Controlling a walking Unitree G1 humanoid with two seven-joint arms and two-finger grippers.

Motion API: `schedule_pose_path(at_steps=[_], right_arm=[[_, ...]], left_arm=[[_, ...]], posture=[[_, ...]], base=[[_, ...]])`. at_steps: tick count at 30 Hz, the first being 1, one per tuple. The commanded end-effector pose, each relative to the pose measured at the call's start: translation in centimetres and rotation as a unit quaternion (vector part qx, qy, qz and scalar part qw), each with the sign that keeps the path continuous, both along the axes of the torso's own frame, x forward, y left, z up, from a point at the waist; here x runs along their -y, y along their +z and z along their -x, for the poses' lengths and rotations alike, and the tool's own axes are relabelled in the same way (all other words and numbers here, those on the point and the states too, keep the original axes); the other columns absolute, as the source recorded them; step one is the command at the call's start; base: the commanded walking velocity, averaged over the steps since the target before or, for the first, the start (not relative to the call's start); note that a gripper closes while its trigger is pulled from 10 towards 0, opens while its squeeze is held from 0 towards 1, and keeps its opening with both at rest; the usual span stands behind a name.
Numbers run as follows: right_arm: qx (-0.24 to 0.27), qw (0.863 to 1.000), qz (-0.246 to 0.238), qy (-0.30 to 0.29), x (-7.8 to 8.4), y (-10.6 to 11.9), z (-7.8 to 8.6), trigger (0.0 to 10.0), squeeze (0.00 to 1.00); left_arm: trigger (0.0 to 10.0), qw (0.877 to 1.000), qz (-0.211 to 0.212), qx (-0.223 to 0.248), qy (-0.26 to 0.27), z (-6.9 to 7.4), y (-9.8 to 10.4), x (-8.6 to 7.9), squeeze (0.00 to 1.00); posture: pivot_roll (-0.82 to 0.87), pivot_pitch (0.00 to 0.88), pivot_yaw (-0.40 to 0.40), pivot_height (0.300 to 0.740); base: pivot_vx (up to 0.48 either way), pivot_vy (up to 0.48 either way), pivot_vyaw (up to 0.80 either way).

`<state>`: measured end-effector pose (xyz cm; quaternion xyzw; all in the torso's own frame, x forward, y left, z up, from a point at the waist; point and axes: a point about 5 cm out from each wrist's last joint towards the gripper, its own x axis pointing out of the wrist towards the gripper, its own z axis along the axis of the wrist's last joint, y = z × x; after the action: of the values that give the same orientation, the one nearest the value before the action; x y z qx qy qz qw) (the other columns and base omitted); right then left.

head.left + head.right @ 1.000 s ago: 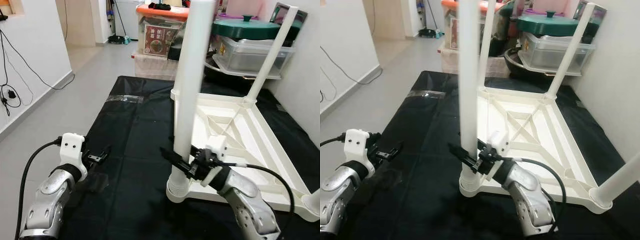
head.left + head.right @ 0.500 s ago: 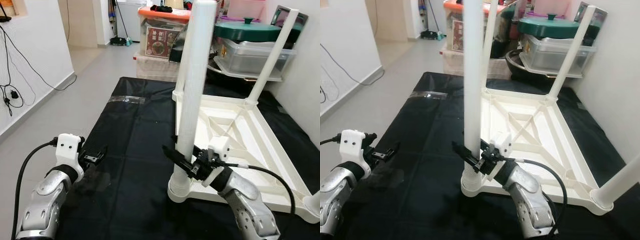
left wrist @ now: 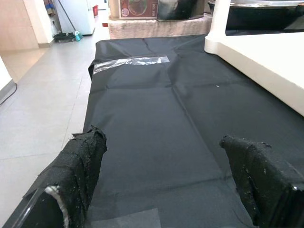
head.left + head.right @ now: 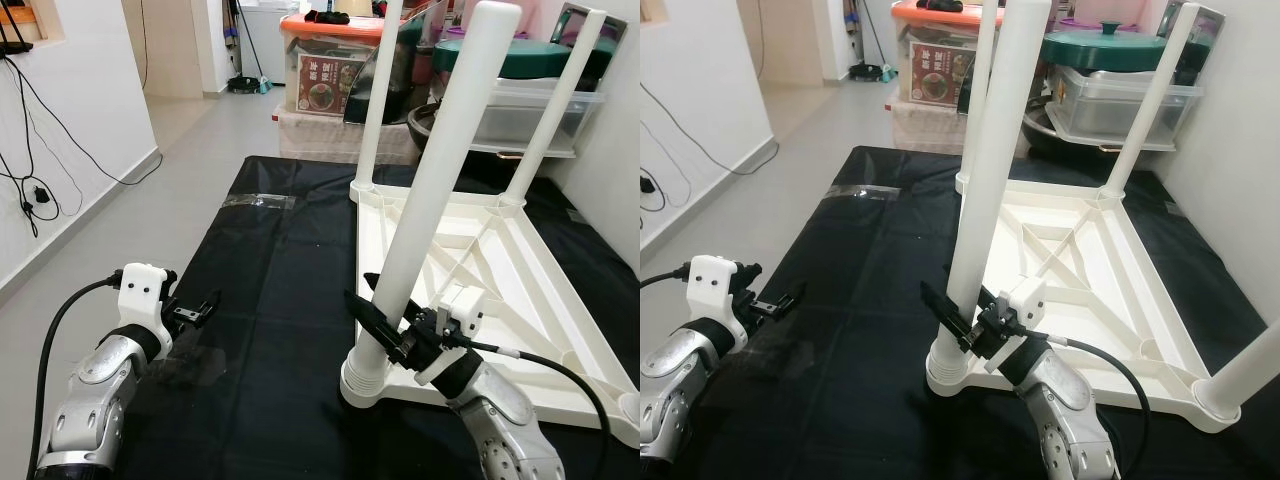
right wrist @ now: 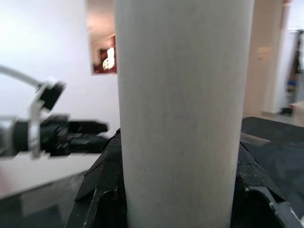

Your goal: Building children table

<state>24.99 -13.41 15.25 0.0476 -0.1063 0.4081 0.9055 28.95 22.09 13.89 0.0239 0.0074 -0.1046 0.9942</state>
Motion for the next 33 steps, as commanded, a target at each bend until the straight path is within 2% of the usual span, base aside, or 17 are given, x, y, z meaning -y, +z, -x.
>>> schedule_pose_path(at_steps=[1, 3, 4, 7, 10, 15, 18, 22, 25, 26, 27, 28, 30, 31, 32, 33], right_arm=[[-0.058, 0.998, 0.034, 0.007, 0.2, -2.5, 0.5, 0.0, 0.00], [-0.054, 0.997, 0.043, 0.014, 0.3, -2.4, 0.4, 0.0, 0.00], [-0.048, 0.996, 0.066, 0.036, 0.5, -2.3, 0.4, 0.0, 0.00], [-0.042, 0.993, 0.092, 0.061, 0.5, -2.3, 0.5, 0.0, 0.00], [-0.038, 0.991, 0.104, 0.075, 0.6, -2.1, 0.3, 0.0, 0.00], [-0.033, 0.992, 0.097, 0.076, 0.5, -1.7, 0.0, 0.0, 0.00], [-0.033, 0.992, 0.081, 0.088, -0.3, -1.7, 0.3, 0.0, 0.00], [-0.034, 0.992, 0.081, 0.091, -0.4, -1.7, 0.3, 0.0, 0.00], [-0.053, 0.993, 0.082, 0.064, -0.4, -2.3, 0.1, 0.0, 0.00], [-0.080, 0.989, 0.100, -0.067, 0.4, -3.2, -1.7, 0.0, 0.00], [-0.089, 0.985, 0.089, -0.117, 0.8, -3.4, -2.2, 0.0, 0.00], [-0.089, 0.985, 0.089, -0.117, 0.8, -3.4, -2.2, 0.0, 0.00], [-0.108, 0.975, 0.060, -0.187, 1.3, -3.4, -2.6, 0.0, 0.00], [-0.108, 0.975, 0.060, -0.187, 1.3, -3.4, -2.6, 0.0, 0.00], [-0.123, 0.964, 0.042, -0.231, 1.8, -3.5, -2.7, 0.0, 0.00], [-0.126, 0.962, 0.039, -0.239, 1.8, -3.5, -2.8, 0.0, 0.00]], left_arm=[[10.0, 1.000, -0.007, -0.004, -0.005, -0.2, -0.1, 0.0, 1.00], [10.0, 1.000, -0.006, -0.004, -0.003, -0.1, -0.2, 0.0, 1.00], [10.0, 1.000, -0.005, -0.004, -0.001, 0.0, -0.3, 0.0, 1.00], [10.0, 1.000, -0.004, -0.004, 0.000, 0.1, -0.3, 0.0, 1.00], [10.0, 1.000, -0.004, -0.004, 0.001, 0.1, -0.4, 0.0, 1.00], [10.0, 1.000, -0.002, -0.004, 0.004, 0.2, -0.5, 0.0, 1.00], [10.0, 1.000, 0.001, -0.007, 0.004, 0.3, -0.7, 0.1, 1.00], [10.0, 1.000, 0.001, -0.008, 0.003, 0.4, -0.7, 0.1, 1.00], [10.0, 1.000, 0.000, -0.007, 0.004, 0.3, -0.6, 0.0, 1.00], [10.0, 1.000, -0.002, -0.006, 0.006, 0.3, -0.5, -0.1, 1.00], [10.0, 1.000, -0.002, -0.005, 0.007, 0.4, -0.5, -0.1, 1.00], [10.0, 1.000, -0.002, -0.005, 0.007, 0.4, -0.5, -0.1, 1.00], [10.0, 1.000, -0.002, -0.005, 0.008, 0.5, -0.6, 0.0, 1.00], [10.0, 1.000, -0.002, -0.005, 0.008, 0.5, -0.6, 0.0, 1.00], [10.0, 1.000, -0.001, -0.005, 0.009, 0.5, -0.6, 0.0, 1.00], [10.0, 1.000, -0.001, -0.005, 0.009, 0.5, -0.6, 0.0, 1.00]], posture=[[0.16, 0.000, -0.044, 0.740], [0.16, 0.000, -0.052, 0.740], [0.16, 0.000, -0.057, 0.740], [0.16, 0.000, -0.060, 0.740], [0.16, 0.000, -0.068, 0.740], [0.16, 0.000, -0.071, 0.740], [0.17, 0.000, -0.071, 0.740], [0.17, 0.000, -0.071, 0.740], [0.16, 0.000, -0.072, 0.740], [0.16, 0.000, -0.075, 0.740], [0.16, 0.000, -0.074, 0.740], [0.16, 0.000, -0.074, 0.740], [0.16, 0.000, -0.070, 0.740], [0.16, 0.000, -0.070, 0.740], [0.16, 0.000, -0.070, 0.740], [0.16, 0.000, -0.070, 0.740]], base=[[0.000, 0.000, 0.00], [0.000, 0.000, 0.00], [0.000, 0.000, 0.00], [0.000, 0.000, 0.00], [0.000, 0.000, 0.00], [0.000, 0.000, 0.00], [0.000, 0.000, 0.00], [0.000, 0.000, 0.00], [0.000, 0.000, 0.00], [0.000, 0.000, 0.00], [0.000, 0.000, 0.00], [0.000, 0.000, 0.00], [0.000, 0.000, 0.00], [0.000, 0.000, 0.00], [0.000, 0.000, 0.00], [0.000, 0.000, 0.00]])
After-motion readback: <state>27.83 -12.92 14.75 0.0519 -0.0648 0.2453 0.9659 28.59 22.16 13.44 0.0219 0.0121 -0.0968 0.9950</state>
